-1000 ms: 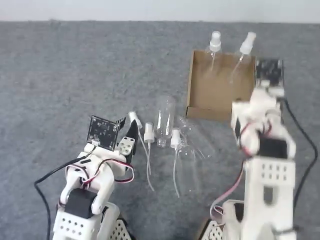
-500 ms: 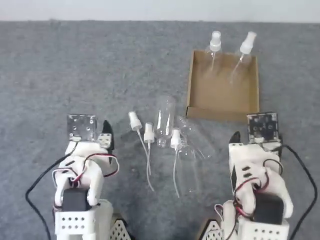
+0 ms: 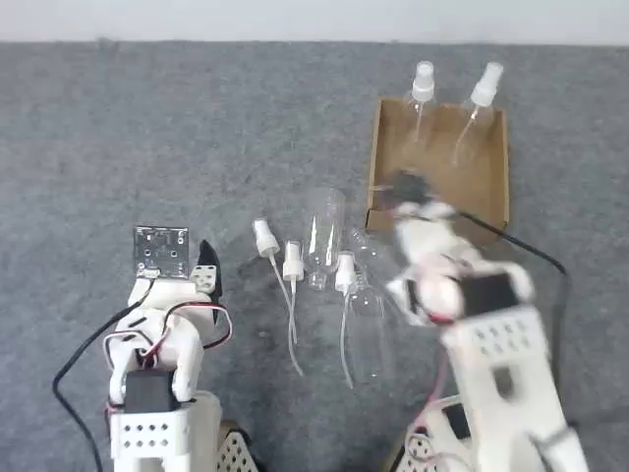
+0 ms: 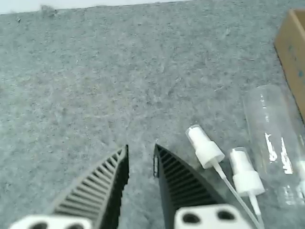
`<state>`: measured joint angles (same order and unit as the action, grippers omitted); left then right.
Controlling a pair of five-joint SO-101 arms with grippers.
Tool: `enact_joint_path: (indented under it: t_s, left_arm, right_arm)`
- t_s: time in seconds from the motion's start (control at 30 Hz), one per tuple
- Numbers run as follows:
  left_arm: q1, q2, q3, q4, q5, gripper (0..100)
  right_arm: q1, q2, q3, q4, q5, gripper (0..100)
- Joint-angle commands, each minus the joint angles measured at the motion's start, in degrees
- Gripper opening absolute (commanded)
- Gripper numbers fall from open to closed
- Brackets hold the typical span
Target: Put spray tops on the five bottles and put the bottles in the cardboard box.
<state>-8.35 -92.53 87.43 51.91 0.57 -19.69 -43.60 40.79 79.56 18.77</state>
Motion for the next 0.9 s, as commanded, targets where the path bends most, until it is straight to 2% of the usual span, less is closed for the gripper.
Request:
enact_joint_path:
  t_s: [0.0, 0.1, 0.3, 0.5, 0.77, 0.87]
  left_arm:
    - [0.00, -1.14, -0.48, -1.93, -0.62, 8]
    - [0.00, -1.14, -0.48, -1.93, -0.62, 8]
    - [0.00, -1.14, -0.48, -1.93, -0.62, 8]
    - [0.00, -1.14, -0.48, -1.93, -0.62, 8]
    - [0.00, -1.14, -0.48, -1.93, -0.62, 8]
    - [0.00, -1.14, -0.48, -1.93, -0.62, 8]
  right_arm:
    - [-7.60, 10.33, -6.59, -0.40, -2.55, 29.2]
    - [-9.71, 14.90, -6.33, -4.62, -2.90, 29.2]
    - [-9.54, 17.27, -1.76, -14.73, -2.99, 29.0]
    - [-3.91, 17.71, 3.96, -24.57, -3.08, 28.9]
    - [-2.51, 17.98, 9.85, -29.58, -3.08, 28.4]
    - [-2.51, 17.98, 12.48, -32.66, -3.08, 22.9]
